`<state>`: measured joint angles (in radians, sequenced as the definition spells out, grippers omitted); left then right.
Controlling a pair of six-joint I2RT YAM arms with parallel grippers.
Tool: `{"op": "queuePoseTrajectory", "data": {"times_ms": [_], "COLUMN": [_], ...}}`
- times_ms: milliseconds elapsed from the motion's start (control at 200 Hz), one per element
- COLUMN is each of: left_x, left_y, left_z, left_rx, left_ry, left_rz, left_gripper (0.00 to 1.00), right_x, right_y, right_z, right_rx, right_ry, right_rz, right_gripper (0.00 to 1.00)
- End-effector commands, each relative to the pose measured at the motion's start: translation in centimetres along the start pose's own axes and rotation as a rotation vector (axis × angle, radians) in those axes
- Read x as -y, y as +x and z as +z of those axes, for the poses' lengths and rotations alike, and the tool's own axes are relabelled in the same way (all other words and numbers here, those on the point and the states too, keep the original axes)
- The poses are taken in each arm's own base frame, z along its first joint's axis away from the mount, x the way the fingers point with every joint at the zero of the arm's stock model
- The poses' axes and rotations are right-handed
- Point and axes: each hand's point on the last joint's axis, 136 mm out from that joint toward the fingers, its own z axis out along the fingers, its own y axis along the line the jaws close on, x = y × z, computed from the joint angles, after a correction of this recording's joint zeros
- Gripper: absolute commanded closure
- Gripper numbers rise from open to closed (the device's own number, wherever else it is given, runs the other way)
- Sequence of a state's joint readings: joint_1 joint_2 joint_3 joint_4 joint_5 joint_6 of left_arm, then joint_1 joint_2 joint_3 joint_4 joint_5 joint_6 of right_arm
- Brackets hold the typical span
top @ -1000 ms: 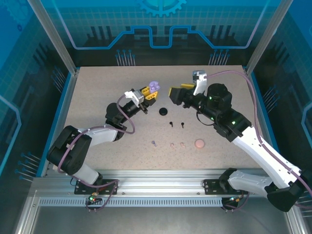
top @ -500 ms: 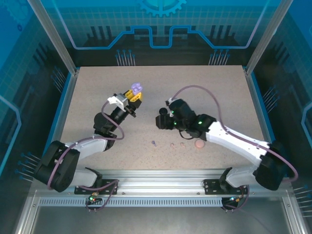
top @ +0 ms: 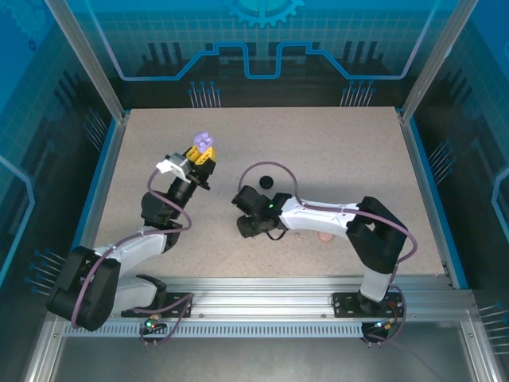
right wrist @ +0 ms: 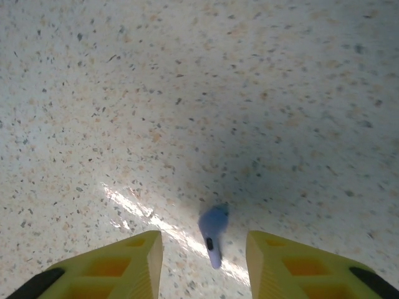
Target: Insert wireless bluetooth earbuds into charging case
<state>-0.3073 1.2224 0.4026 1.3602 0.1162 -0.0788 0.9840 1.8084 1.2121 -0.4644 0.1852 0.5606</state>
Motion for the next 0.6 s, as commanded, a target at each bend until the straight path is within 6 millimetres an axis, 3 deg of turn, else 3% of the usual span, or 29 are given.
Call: {"op": "queuePoseTrajectory", "data": {"times_ms": [0,590], "left_x": [-0.4,-0.3], "left_y": [-1.2,-1.7], "left_z": [-0.5,-0.5], "left_rx": [0.046,0.054], "left_ry": [-0.019,-0.006], "left_rz": [-0.001,0.012], "left_gripper": [1.0,1.0], "right_x": [0.0,0.4], "right_y": [0.6,2.1], "right_z": [0.7,4.0], "right_rx": [-0.051,-0.126], "right_ry": [0.047,0.087], "right_rz": [-0.067,-0.08], "right_gripper": [0.61,0.67]}}
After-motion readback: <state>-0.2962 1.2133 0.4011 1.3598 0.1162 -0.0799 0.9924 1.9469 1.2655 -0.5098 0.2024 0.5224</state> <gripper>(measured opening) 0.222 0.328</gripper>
